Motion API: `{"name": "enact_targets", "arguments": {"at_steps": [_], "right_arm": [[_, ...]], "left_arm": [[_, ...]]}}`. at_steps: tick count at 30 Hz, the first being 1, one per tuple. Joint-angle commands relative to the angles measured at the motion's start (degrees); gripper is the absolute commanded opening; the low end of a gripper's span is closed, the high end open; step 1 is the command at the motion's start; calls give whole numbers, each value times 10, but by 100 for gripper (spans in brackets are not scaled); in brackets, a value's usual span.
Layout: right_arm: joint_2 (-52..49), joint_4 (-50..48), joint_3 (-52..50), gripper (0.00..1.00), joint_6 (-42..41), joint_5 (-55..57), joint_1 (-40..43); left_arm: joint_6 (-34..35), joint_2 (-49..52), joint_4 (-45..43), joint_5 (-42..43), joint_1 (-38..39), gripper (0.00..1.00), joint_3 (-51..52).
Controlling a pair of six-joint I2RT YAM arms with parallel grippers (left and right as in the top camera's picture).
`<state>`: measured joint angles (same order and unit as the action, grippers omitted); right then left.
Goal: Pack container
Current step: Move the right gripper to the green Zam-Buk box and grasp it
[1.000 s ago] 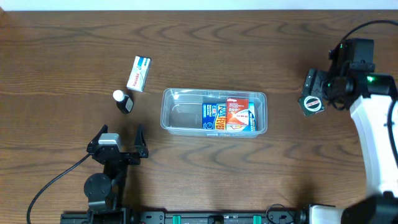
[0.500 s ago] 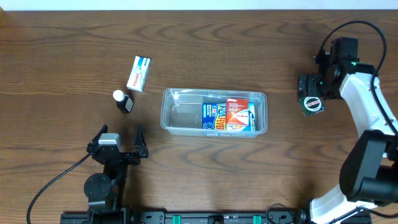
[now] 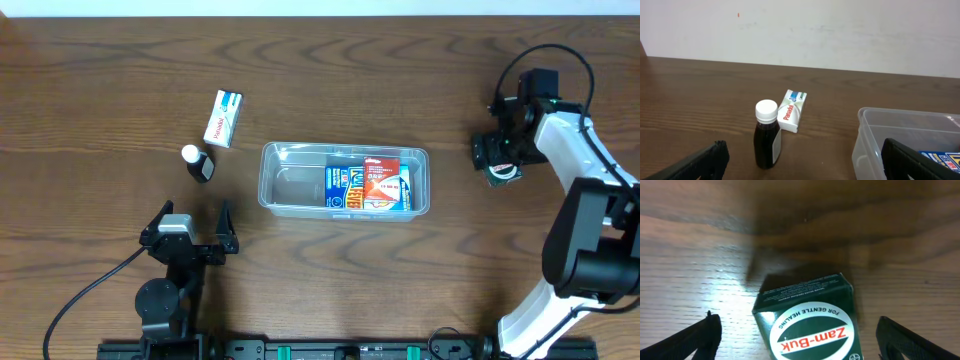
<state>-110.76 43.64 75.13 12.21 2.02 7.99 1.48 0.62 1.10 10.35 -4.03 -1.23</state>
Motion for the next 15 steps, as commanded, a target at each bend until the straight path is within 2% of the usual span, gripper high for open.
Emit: {"name": "enact_targets", "arguments": {"at_steps": [1, 15], "right_arm": [[-10, 1, -5, 95, 0, 18, 6], [-40, 4, -7, 94, 4, -9, 21]], "left_arm": [[1, -3, 19, 10, -3, 98, 10], [0, -3, 19, 10, -3, 98, 10]]}}
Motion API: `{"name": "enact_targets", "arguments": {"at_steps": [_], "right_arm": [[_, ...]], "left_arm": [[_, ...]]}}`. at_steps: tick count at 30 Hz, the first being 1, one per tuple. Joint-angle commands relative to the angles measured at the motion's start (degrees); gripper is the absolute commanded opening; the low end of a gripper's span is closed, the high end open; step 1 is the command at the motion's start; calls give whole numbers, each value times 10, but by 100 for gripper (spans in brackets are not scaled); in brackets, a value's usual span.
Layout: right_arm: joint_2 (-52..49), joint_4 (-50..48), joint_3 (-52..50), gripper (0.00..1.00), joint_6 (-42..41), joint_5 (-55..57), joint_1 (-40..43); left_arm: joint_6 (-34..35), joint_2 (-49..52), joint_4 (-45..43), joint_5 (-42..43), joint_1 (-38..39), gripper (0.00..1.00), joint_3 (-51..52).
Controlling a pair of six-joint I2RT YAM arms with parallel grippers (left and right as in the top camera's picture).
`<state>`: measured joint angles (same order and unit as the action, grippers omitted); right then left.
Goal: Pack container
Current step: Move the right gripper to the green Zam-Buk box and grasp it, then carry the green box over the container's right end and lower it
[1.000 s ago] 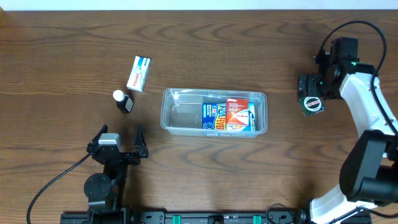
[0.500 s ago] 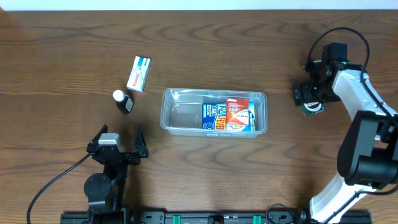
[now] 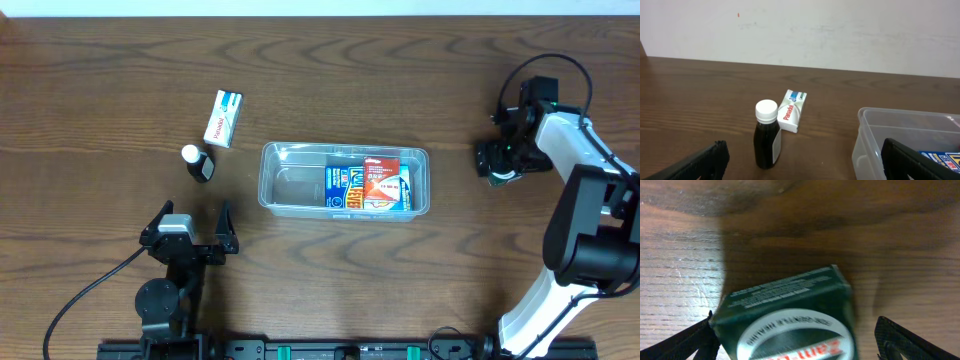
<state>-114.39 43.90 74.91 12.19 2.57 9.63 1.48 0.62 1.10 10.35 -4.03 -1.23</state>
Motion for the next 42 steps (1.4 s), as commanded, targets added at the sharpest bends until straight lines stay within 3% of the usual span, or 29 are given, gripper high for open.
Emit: {"name": "enact_targets", "arguments": {"at_steps": [1, 9, 14, 31, 42], "right_arm": [[-4, 0, -4, 94, 6, -18, 4], [-4, 3, -11, 85, -16, -44, 4], [-4, 12, -23, 69, -56, -37, 5], [16, 87, 18, 60, -186, -17, 4], [188, 132, 53, 56, -188, -97, -15]], "left_arm": [[1, -3, 19, 10, -3, 98, 10], [1, -3, 19, 10, -3, 98, 10], [0, -3, 19, 10, -3, 98, 10], [0, -3, 19, 10, -3, 98, 10], [0, -3, 19, 10, -3, 98, 10]]}}
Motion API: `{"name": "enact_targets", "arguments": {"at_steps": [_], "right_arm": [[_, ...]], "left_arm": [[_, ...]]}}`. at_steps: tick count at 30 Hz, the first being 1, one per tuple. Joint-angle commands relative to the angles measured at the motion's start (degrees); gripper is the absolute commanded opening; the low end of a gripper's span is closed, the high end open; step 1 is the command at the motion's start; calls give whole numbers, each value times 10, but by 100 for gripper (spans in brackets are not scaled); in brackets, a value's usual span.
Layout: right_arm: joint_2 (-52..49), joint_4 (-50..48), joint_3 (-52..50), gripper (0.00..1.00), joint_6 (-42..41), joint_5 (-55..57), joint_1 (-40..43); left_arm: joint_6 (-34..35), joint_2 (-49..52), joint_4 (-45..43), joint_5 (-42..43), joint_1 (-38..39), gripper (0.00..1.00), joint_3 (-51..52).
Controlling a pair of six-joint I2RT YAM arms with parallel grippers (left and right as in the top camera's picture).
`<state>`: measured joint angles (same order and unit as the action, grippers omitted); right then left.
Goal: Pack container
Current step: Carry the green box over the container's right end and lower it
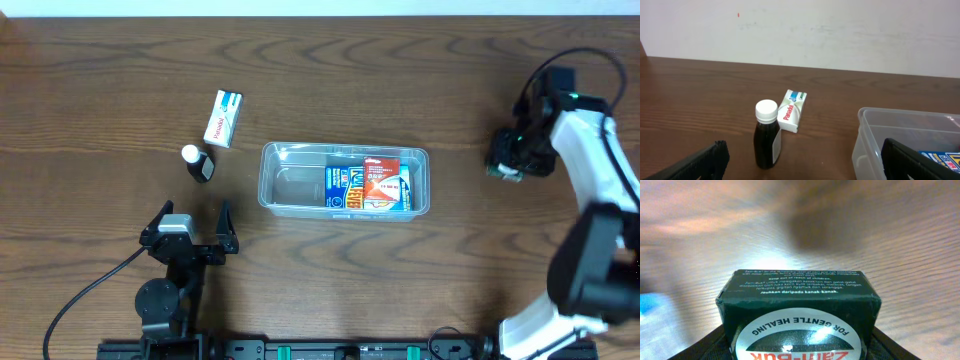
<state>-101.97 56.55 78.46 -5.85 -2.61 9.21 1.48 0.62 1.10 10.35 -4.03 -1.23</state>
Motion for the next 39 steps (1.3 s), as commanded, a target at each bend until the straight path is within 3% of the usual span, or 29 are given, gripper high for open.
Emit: {"name": "enact_targets", "arguments": {"at_steps": [1, 9, 15, 27, 39], "right_arm": [[87, 9, 17, 56, -7, -61, -15], [240, 13, 17, 57, -49, -125, -110], [263, 5, 17, 56, -97, -115, -214], [169, -7, 12, 59, -260, 101, -398], [27, 11, 12, 58, -301, 137, -419]], "left_arm": [[1, -3, 19, 10, -3, 98, 10], [0, -3, 19, 10, -3, 98, 10], [0, -3, 19, 10, -3, 98, 10], [1, -3, 19, 10, -3, 98, 10], [0, -3, 19, 10, -3, 98, 10]]}}
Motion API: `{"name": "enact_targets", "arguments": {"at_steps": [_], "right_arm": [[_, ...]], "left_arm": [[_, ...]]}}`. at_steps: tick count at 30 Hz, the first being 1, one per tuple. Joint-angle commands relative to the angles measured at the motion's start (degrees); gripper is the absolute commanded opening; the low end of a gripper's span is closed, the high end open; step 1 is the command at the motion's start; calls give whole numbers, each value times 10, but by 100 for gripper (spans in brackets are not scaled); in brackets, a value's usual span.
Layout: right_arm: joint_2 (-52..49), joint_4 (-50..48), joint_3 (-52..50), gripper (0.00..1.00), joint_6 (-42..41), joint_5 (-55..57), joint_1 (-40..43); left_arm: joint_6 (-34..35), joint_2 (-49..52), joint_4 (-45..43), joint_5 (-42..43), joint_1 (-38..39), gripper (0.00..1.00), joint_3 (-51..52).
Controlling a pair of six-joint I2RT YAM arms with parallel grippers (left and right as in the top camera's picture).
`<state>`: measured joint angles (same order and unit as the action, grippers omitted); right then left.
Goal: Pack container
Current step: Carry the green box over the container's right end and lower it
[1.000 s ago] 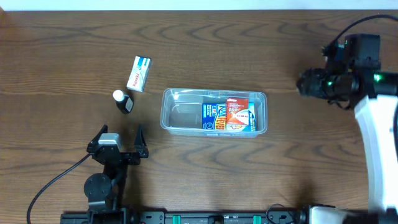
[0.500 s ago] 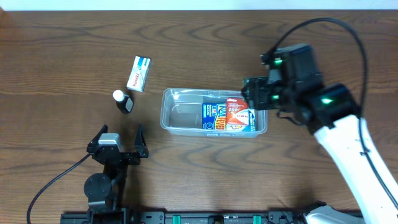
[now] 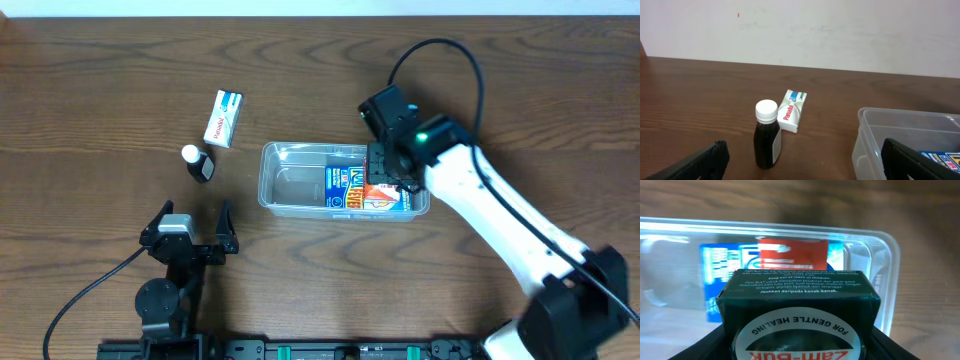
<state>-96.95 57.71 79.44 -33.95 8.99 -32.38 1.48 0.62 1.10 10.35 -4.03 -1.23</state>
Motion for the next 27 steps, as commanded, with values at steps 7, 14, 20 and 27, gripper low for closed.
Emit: {"name": "enact_targets", "arguments": {"at_steps": [7, 14, 20, 27], "right_arm": [[-46, -3, 2, 61, -13, 28, -3], [-46, -5, 2, 72, -7, 28, -3], [-46, -7, 2, 71, 4, 28, -3], [-46, -18, 3, 71, 10, 18, -4]], "left_arm": [[0, -3, 19, 10, -3, 98, 10], [1, -3, 19, 10, -3, 98, 10], [1, -3, 19, 10, -3, 98, 10], [0, -3, 19, 10, -3, 98, 10]]}}
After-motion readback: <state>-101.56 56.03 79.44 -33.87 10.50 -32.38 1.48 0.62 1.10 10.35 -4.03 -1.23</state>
